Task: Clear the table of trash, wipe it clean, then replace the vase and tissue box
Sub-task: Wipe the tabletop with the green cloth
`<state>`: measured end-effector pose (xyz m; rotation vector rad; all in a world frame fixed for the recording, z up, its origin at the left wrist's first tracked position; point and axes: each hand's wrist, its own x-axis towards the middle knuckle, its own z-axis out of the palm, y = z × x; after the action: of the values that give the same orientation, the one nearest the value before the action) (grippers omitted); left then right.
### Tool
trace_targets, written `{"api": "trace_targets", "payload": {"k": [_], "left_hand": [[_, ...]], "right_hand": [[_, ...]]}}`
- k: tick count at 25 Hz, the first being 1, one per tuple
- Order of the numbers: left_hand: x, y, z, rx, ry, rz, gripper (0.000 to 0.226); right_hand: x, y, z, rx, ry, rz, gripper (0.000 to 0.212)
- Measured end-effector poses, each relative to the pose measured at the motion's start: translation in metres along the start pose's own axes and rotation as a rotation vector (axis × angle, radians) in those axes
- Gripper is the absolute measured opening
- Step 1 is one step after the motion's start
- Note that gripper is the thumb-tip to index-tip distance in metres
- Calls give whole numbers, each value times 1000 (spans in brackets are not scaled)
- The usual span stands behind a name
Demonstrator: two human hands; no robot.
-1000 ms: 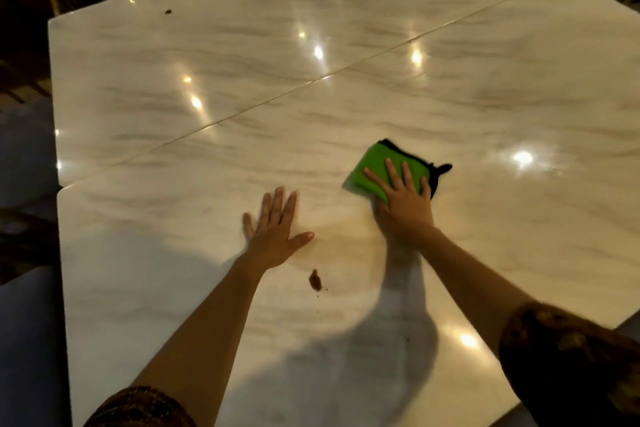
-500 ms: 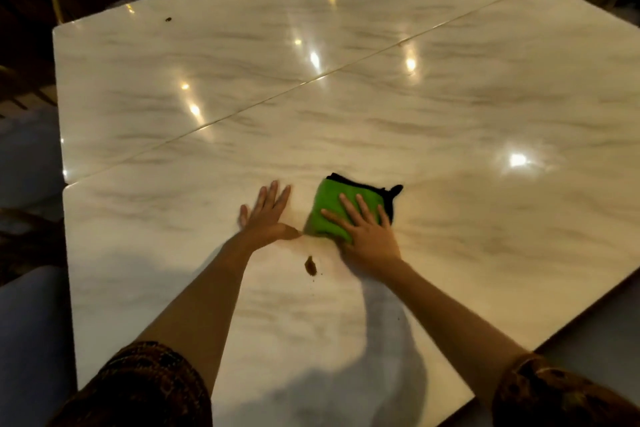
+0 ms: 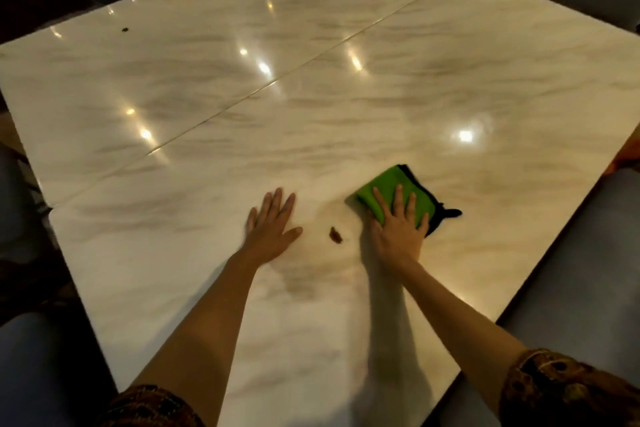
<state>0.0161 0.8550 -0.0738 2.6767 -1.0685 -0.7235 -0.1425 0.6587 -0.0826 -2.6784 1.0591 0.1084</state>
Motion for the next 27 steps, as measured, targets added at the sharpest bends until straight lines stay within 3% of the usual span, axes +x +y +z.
{"api": "trace_targets", "payload": {"k": [3, 5, 7, 9, 14, 19, 25, 27], "left_hand": [[-26, -20, 5, 57, -24, 109, 62], [-47, -39, 6, 84, -47, 176, 58], [-60, -48, 8, 84, -56, 188, 58], [-65, -51, 7, 92, -79, 178, 59], [-62, -48, 14, 151, -53, 161, 62], [-58, -51, 18, 168, -33, 167, 62], [-62, -46, 13, 191, -63, 170, 62], [-62, -45, 12, 195, -77, 155, 63]], "right_hand": [[-82, -80, 35, -68, 51, -169, 63], [-150, -122, 56, -54, -25, -242, 62], [-183, -119, 63, -50, -74, -302, 60], [-185, -84, 56, -97, 12, -324, 61], [-117, 45, 14, -98, 64, 153, 59], [-74, 27, 6, -4, 60, 351, 62], [-209, -108, 56, 5, 37, -110, 60], [-252, -105, 68, -55, 20, -283, 60]]}}
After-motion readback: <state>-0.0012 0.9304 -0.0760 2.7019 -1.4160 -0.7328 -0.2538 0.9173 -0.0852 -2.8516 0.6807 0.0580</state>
